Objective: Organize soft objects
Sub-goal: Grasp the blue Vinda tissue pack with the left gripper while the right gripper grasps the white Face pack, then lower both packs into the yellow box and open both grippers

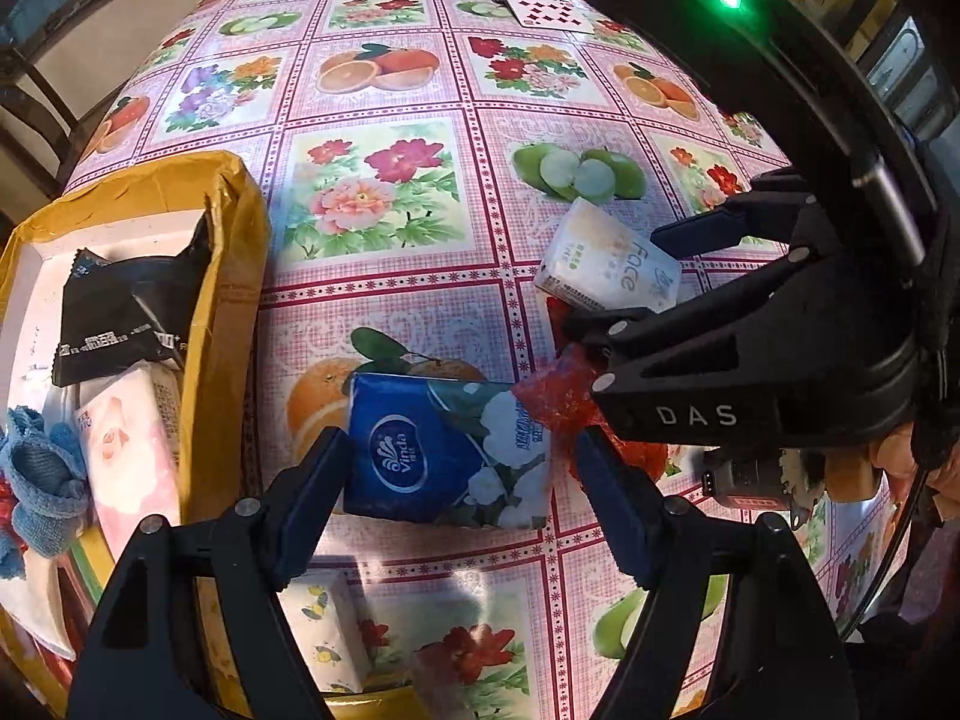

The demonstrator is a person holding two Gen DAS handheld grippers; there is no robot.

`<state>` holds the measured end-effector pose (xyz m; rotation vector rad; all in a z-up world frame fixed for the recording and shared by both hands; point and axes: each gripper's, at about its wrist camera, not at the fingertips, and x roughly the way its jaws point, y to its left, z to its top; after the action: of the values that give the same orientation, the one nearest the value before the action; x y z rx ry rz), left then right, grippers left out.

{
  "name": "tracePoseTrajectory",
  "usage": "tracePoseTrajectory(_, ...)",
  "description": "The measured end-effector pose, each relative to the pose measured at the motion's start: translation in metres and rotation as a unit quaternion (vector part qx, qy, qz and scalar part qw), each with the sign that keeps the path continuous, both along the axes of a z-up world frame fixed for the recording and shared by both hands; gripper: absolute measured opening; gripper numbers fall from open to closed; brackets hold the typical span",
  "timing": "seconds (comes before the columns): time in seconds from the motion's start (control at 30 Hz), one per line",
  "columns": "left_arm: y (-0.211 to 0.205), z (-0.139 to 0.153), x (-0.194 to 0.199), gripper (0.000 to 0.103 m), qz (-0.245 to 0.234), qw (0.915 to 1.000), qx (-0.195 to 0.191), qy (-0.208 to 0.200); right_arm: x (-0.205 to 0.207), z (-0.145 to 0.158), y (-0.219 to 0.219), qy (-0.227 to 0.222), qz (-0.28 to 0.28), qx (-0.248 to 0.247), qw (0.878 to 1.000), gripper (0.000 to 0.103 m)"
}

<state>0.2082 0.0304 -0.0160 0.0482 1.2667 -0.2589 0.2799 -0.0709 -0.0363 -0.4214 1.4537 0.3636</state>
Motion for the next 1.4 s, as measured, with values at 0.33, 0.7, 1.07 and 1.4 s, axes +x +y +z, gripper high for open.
tracePoseTrajectory(0.33,-0.012,-0.013,0.001,0.077,-0.027,0.9986,0.044,0.007,0.0,-0.008,0.013,0.004,-0.006,-0.019,1.0,0.072)
tracePoseTrajectory(0.7,-0.02,-0.016,0.005,0.069,-0.046,0.9985,0.02,0.022,-0.01,-0.001,0.018,-0.028,-0.004,-0.045,0.999,0.051)
tracePoseTrajectory(1.07,0.004,0.005,-0.014,0.064,-0.001,0.9998,-0.019,-0.009,-0.017,0.011,-0.006,-0.044,-0.04,-0.007,0.998,0.051)
tracePoseTrajectory(1.4,0.064,0.074,-0.041,0.065,0.047,0.9955,-0.026,-0.078,-0.03,0.077,-0.007,-0.081,-0.063,0.095,0.99,0.051)
